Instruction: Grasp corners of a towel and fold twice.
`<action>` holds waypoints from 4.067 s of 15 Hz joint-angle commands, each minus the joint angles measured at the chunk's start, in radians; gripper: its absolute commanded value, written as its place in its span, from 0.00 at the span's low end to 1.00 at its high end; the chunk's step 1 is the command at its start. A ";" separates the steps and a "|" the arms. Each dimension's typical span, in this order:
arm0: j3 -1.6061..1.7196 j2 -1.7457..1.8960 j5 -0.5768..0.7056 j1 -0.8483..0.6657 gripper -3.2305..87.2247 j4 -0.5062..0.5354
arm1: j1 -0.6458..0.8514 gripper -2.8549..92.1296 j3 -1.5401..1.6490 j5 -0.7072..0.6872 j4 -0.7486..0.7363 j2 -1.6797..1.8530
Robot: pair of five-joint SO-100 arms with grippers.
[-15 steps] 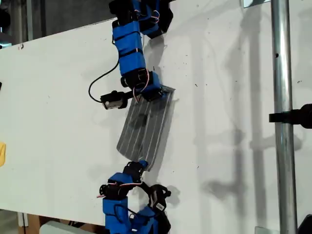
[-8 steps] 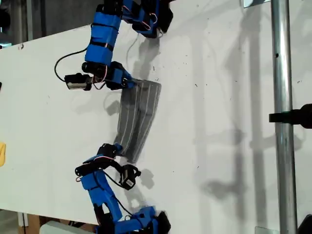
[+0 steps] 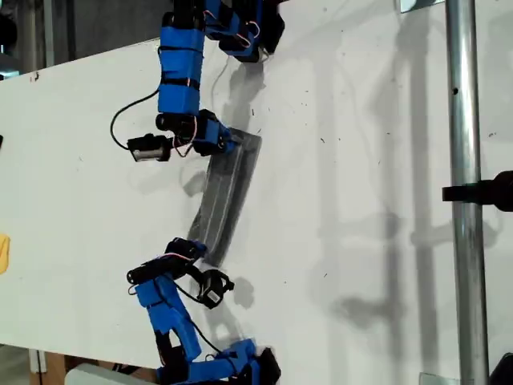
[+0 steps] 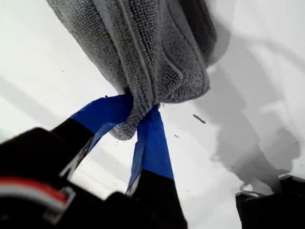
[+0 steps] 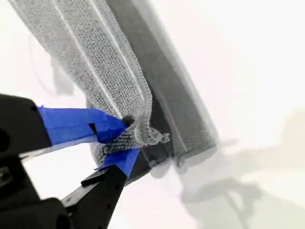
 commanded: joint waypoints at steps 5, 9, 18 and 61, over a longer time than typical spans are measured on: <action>0.063 -0.115 -0.037 -0.034 0.01 -0.124 | 0.003 0.03 0.015 0.032 -0.077 -0.143; -0.051 -0.301 -0.061 -0.101 0.09 -0.071 | 0.038 0.18 0.017 0.075 -0.066 -0.258; 0.239 0.653 -0.032 -0.138 0.32 0.112 | 0.137 0.43 0.163 0.126 0.293 0.727; 1.598 2.299 -0.704 0.566 0.01 -0.173 | 0.298 0.07 0.218 0.318 -0.719 -0.213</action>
